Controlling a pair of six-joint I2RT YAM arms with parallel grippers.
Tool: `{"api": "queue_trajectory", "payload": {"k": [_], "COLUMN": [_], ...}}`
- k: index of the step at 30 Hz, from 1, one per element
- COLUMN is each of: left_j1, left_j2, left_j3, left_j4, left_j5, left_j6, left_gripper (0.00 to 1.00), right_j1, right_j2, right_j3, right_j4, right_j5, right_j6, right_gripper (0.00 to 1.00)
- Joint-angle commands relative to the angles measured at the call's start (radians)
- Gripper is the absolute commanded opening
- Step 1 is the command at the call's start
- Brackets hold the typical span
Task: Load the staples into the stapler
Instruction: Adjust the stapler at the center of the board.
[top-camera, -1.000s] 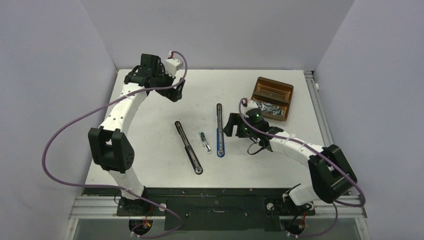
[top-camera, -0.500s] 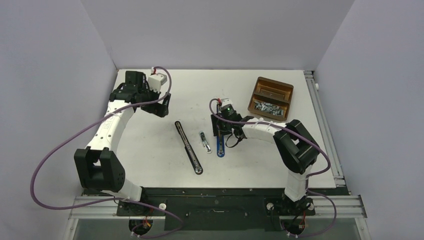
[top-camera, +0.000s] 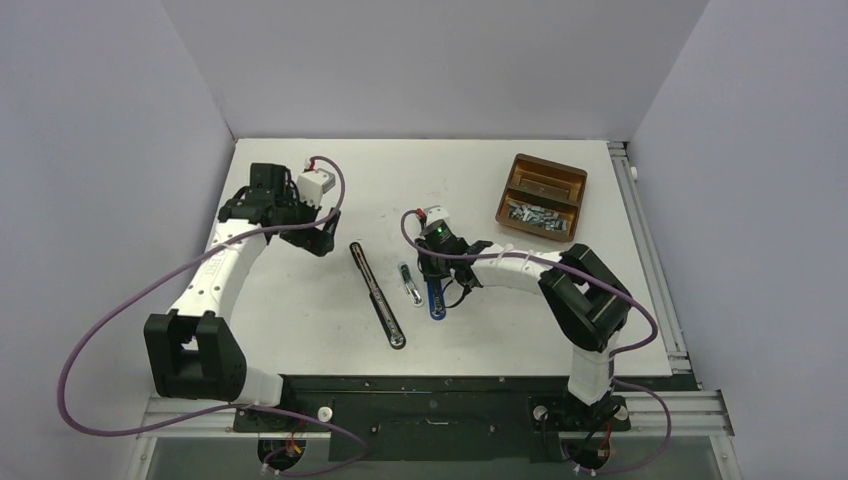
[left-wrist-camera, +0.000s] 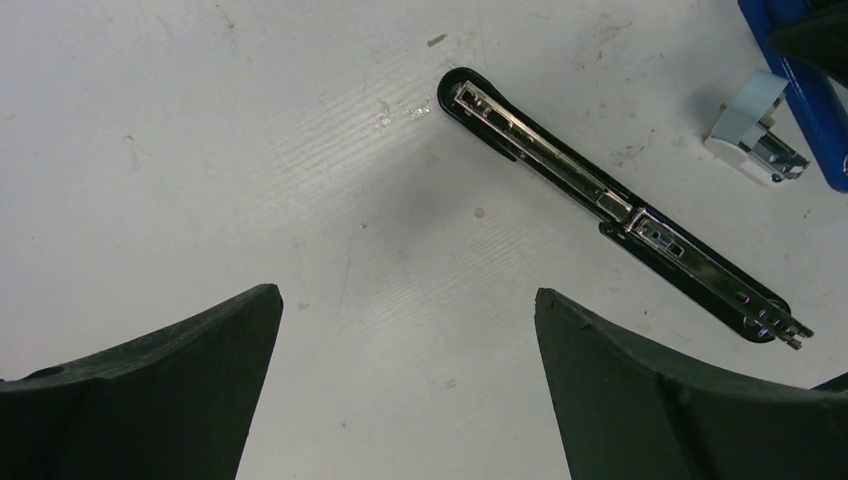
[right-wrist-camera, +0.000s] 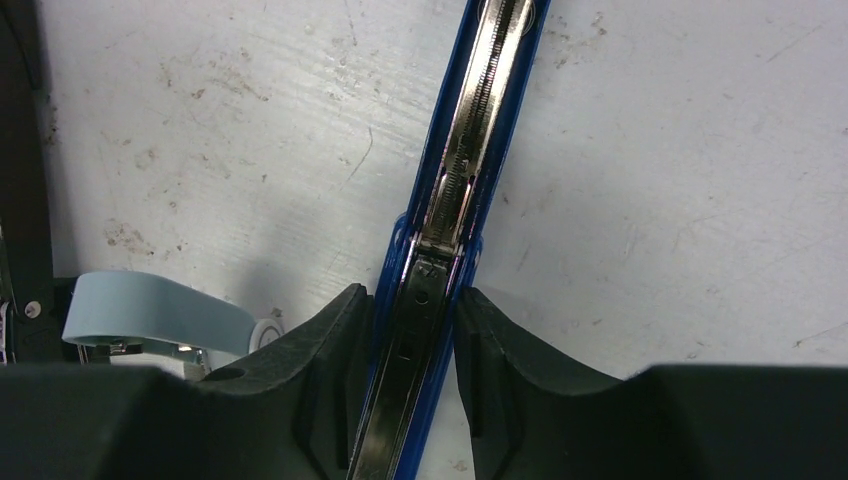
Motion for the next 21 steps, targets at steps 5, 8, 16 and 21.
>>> {"api": "queue_trajectory", "payload": {"k": [5,8,16,21], "left_j1": [0.006,0.006,0.021,0.025], "left_j2": [-0.036,-0.017,0.012,0.011], "left_j3": [-0.155,-0.161,-0.072,-0.044], "left_j4": [0.143,0.171,0.155,0.142], "left_j5": [0.051,0.044,0.101,0.114], "left_j6": [0.145,0.149,0.043,0.015], "left_gripper": [0.96,0.96,0.96,0.96], "right_j1": [0.013,0.012,0.058,0.095], "right_j2": [-0.056,-0.113,-0.216,-0.176], "right_j3": [-0.020,-0.020,0.006,0.025], "right_j4": [-0.006,-0.026,-0.052,-0.043], "right_j5": [0.035,0.048,0.050,-0.002], "right_j6": [-0.016,-0.026,-0.018,-0.018], "right_gripper": [0.54,0.65,0.73,0.73]}}
